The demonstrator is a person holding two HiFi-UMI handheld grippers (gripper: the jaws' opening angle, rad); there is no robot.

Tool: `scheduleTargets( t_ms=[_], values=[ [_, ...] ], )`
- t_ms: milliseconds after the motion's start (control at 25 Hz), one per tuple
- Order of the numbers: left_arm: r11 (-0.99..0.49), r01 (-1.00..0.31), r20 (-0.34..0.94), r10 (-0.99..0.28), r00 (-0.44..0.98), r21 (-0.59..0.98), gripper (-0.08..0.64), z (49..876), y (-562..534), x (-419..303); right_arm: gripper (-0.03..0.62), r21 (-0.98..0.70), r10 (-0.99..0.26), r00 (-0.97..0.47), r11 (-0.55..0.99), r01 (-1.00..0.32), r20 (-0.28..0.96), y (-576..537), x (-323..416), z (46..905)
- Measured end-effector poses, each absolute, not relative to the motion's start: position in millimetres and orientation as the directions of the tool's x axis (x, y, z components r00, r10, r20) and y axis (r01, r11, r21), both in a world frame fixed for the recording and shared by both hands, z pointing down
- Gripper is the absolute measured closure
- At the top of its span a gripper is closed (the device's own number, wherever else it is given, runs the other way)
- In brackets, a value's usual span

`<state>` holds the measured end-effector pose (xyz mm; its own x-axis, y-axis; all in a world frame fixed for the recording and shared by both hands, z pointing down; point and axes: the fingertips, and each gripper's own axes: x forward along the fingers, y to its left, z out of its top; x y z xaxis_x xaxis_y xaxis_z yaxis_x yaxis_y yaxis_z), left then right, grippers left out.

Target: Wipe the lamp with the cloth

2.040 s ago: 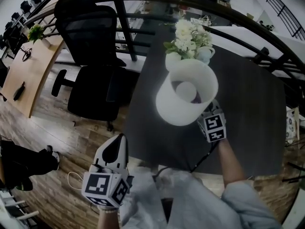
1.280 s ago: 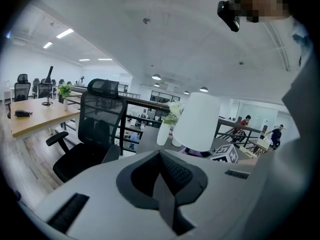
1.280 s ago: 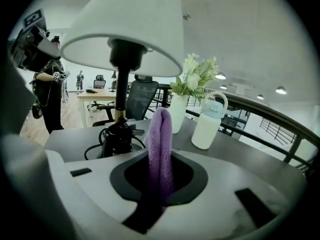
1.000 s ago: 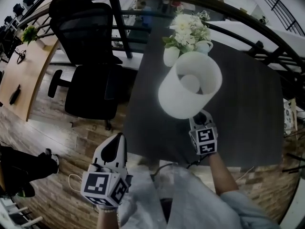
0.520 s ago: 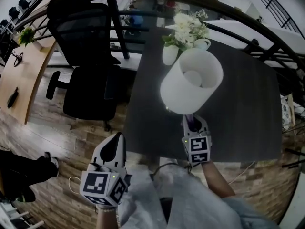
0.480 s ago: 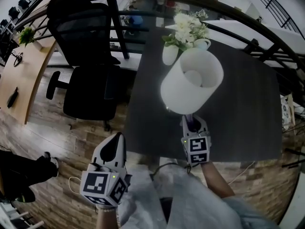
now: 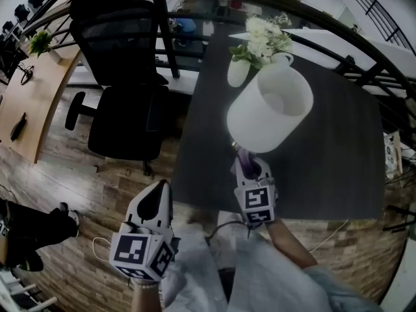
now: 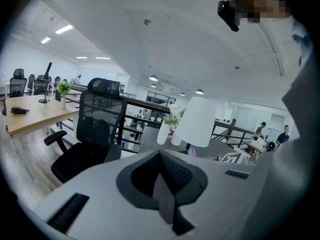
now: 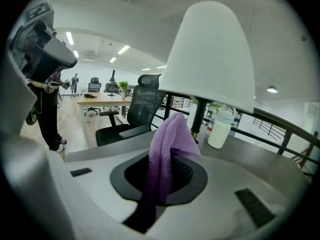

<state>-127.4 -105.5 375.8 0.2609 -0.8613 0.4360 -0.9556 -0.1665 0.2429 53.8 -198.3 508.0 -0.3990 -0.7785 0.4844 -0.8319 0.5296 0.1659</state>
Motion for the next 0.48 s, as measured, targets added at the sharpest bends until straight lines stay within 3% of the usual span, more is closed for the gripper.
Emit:
scheduleTargets(
  t_ms=[480],
  values=[
    [-0.110,-0.969,0.455,-0.867,0.203,0.222,0.549,379,-84,-151,0.541,0.288,-0.776,-0.405,0.578,-0.763,0.484,-231,2,523]
  ],
)
